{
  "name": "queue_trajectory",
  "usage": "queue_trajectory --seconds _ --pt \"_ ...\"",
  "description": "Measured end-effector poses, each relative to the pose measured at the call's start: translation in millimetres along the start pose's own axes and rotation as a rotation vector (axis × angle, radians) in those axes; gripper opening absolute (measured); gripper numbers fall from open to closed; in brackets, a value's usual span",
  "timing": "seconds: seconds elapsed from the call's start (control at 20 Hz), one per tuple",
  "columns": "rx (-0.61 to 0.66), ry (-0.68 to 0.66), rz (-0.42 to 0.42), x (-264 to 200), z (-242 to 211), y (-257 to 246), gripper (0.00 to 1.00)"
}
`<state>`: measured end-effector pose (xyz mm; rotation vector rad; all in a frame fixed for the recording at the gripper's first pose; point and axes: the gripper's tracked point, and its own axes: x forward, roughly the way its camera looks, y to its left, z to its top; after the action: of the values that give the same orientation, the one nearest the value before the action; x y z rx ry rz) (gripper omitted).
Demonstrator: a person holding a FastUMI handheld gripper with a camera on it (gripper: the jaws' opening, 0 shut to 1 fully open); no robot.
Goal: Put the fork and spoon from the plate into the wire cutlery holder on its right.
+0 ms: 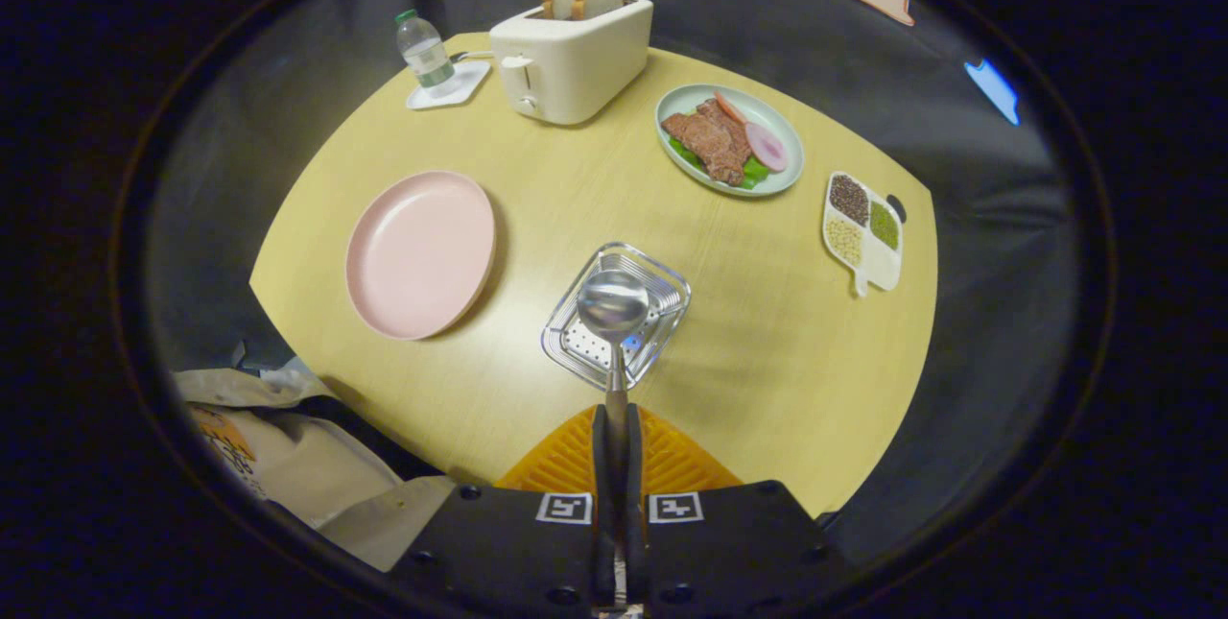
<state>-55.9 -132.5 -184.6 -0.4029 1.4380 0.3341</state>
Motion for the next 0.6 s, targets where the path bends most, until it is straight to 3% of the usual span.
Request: queue_trajectory --seconds 0.4,0.6 --pt "0.05 -0.058 0.029 0 21 6 0.15" --pt "0.103 -0.153 0.043 -10 33 12 0.63"
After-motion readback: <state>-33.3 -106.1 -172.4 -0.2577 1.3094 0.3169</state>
